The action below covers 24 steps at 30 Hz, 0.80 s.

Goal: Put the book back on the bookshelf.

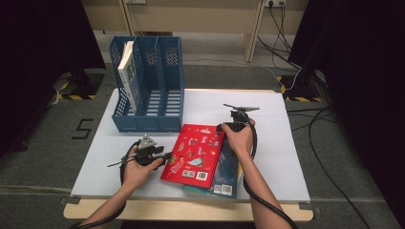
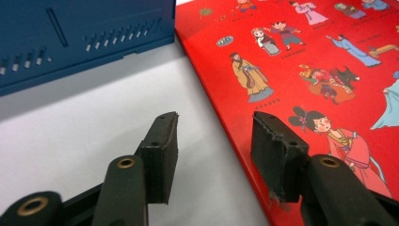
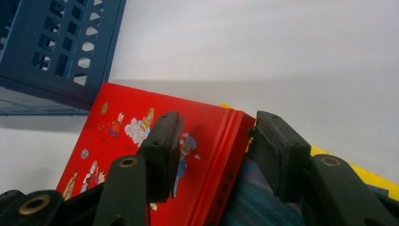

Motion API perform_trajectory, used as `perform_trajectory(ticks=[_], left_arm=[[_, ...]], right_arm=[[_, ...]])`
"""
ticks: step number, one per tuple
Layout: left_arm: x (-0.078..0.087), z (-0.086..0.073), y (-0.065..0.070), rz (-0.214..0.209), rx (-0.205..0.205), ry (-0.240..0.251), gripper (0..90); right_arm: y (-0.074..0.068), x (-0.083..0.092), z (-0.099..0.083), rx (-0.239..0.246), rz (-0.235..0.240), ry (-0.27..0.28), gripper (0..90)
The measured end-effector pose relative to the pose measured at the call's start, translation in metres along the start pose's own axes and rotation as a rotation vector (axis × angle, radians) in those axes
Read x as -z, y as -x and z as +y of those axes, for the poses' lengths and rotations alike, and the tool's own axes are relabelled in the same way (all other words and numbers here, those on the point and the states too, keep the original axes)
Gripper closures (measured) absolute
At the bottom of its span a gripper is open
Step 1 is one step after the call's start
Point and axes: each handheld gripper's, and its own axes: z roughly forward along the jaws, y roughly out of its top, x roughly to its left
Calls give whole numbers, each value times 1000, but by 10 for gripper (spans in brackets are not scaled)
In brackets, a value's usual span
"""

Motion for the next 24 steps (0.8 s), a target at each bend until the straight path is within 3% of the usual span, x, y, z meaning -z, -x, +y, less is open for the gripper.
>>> perform_trajectory(ticks=[10,17,24], left_arm=[[-2,0,-1,-8,-6,-14,516],[-4,-1,0,-12,-17,-25,538],[-3,-2,0,-18,-20,-20,553]], right_arm=[[0,-10,3,-27,36,-13,499],[-5,-2,9,-33,51,-11,561],[-3,-2,10,-43,56,-14,565]])
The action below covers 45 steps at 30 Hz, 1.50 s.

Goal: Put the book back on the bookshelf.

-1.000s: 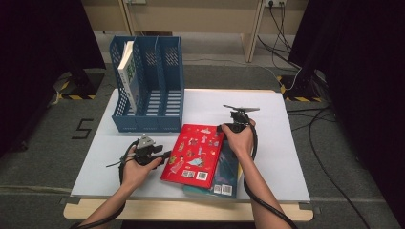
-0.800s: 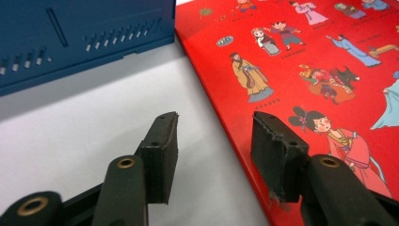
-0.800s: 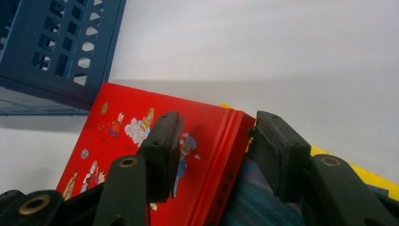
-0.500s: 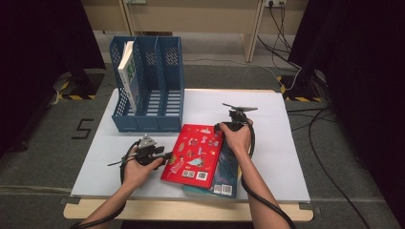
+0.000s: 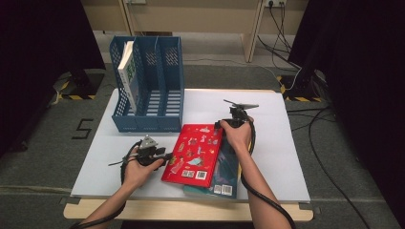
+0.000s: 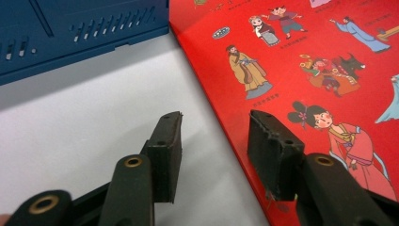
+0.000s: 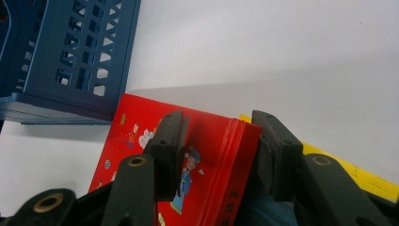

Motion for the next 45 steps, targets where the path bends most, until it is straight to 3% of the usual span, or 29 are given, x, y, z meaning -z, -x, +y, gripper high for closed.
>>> perform_trajectory(ticks=[16,21,35,41,45], left_arm=[[0,0,1,4,2,6,565],[0,-1,2,4,1,7,566],[1,-2,1,10,7,21,540],[5,2,1,2,22,57,531],[10,8,-1,4,26,76,519]], right_arm=[[0,-9,-1,-1,13,-46,488],[2,-12,1,-28,30,-53,492],[-1,7,6,-90,107,-36,651],[-5,18,10,-113,138,-29,710],[-10,26,13,-134,161,8,749]])
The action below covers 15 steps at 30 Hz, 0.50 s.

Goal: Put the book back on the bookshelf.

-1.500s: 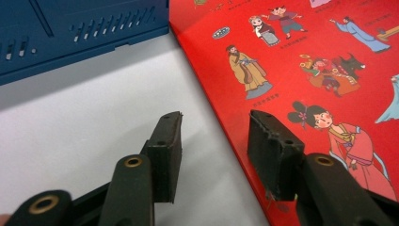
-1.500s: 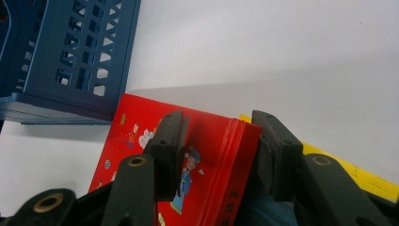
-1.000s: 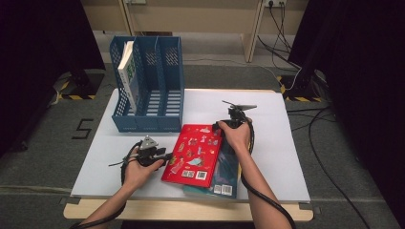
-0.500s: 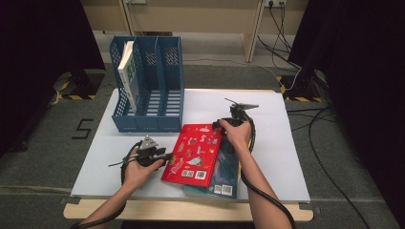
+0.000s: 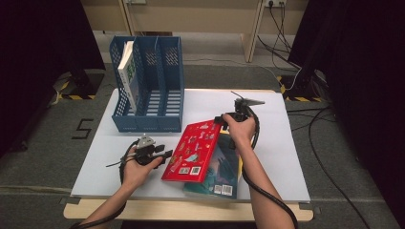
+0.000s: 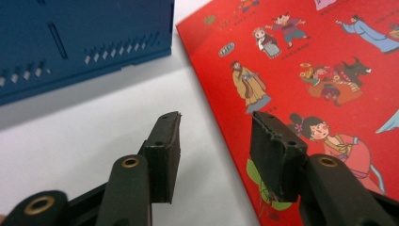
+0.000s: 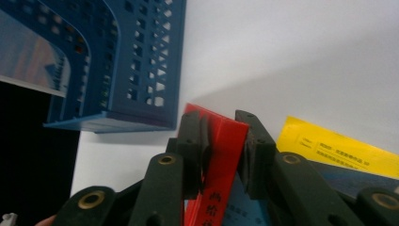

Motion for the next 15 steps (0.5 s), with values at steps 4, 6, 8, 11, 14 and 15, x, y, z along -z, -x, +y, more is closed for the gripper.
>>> perform_trajectory(ticks=[4,6,8,11,14,15], left_arm=[[4,7,0,-9,5,17,506],[5,8,1,-11,3,17,501],[6,10,2,-12,-1,21,498],[6,13,3,-13,-3,24,492],[7,18,5,-20,-14,31,490],[7,18,5,-20,-14,31,490]], right_arm=[[-7,8,4,-10,6,36,766],[-9,10,6,-15,3,52,769],[-9,11,7,-9,2,60,771],[-13,14,10,-19,6,72,776],[-18,19,14,-4,6,88,783],[-20,20,15,-3,6,93,785]])
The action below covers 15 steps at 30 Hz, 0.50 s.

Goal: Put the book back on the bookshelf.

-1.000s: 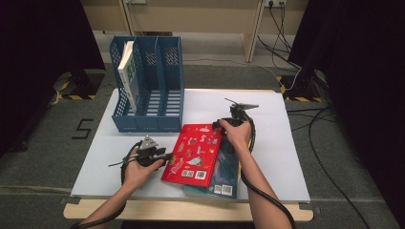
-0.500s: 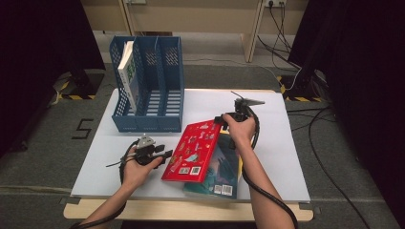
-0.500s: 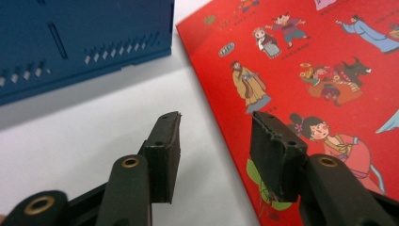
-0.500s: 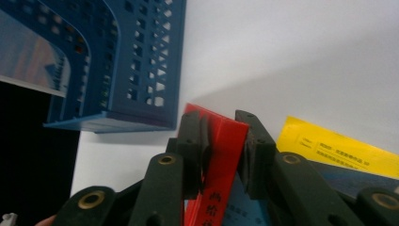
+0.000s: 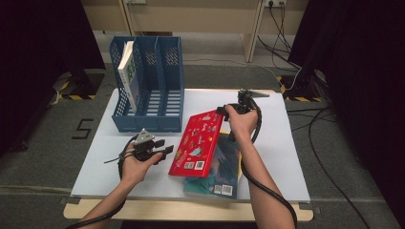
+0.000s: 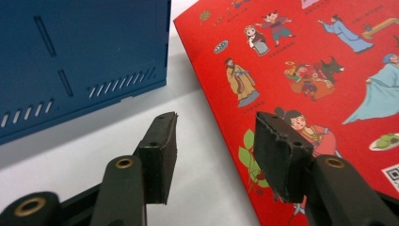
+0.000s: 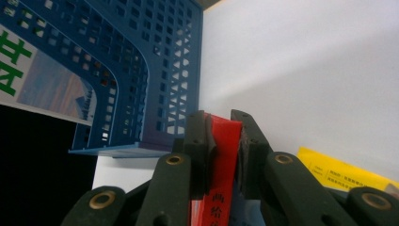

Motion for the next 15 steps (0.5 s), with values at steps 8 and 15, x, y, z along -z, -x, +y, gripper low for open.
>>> perform_trajectory(ticks=[8,15], left_arm=[[0,15,8,-15,-18,23,488],[-1,23,12,-23,-33,26,481]], right_arm=[[-10,7,7,9,12,31,796],[-18,15,12,17,10,65,801]])
